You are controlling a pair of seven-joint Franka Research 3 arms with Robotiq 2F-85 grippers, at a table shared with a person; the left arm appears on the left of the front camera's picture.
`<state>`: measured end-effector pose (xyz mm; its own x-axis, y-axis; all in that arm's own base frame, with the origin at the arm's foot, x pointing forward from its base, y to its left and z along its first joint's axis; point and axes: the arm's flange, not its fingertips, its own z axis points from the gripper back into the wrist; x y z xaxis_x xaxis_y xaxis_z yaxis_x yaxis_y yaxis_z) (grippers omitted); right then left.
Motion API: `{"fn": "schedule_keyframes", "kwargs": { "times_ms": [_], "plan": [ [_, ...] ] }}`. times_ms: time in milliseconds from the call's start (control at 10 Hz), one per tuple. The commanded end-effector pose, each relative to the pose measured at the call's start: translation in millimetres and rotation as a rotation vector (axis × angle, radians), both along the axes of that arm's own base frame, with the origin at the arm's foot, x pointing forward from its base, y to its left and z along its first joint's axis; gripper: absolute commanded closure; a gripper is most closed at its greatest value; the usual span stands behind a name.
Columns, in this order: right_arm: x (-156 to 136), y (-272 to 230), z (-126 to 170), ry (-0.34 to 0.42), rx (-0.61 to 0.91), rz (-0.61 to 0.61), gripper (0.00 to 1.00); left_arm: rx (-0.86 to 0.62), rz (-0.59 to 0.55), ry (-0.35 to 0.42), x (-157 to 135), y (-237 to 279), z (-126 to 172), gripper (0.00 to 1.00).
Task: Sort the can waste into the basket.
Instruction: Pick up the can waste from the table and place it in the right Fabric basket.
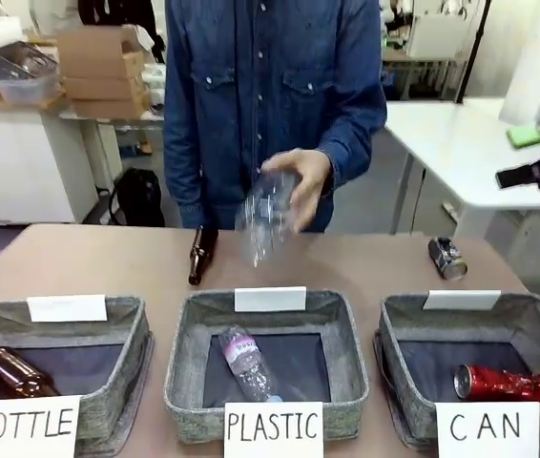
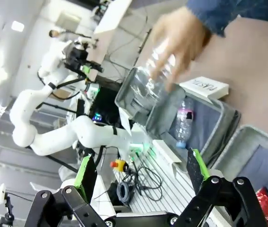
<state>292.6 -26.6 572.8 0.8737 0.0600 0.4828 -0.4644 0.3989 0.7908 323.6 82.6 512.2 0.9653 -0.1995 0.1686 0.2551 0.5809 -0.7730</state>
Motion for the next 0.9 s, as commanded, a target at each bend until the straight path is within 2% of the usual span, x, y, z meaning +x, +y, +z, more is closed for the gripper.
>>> {"fn": "schedule_keyframes", "kwargs": {
  "times_ms": [0, 800],
  "plan": [
    [-6.9, -17.5, -1.8, 0.000, 0.002, -0.002, 0.00, 0.053, -0.036, -0.027, 4.0, -2.6, -1.9, 0.00],
    [-6.9, -17.5, -1.8, 0.000, 0.002, -0.002, 0.00, 0.053, -0.036, -0.027, 4.0, -2.6, -1.9, 0.00]
  ]
}}
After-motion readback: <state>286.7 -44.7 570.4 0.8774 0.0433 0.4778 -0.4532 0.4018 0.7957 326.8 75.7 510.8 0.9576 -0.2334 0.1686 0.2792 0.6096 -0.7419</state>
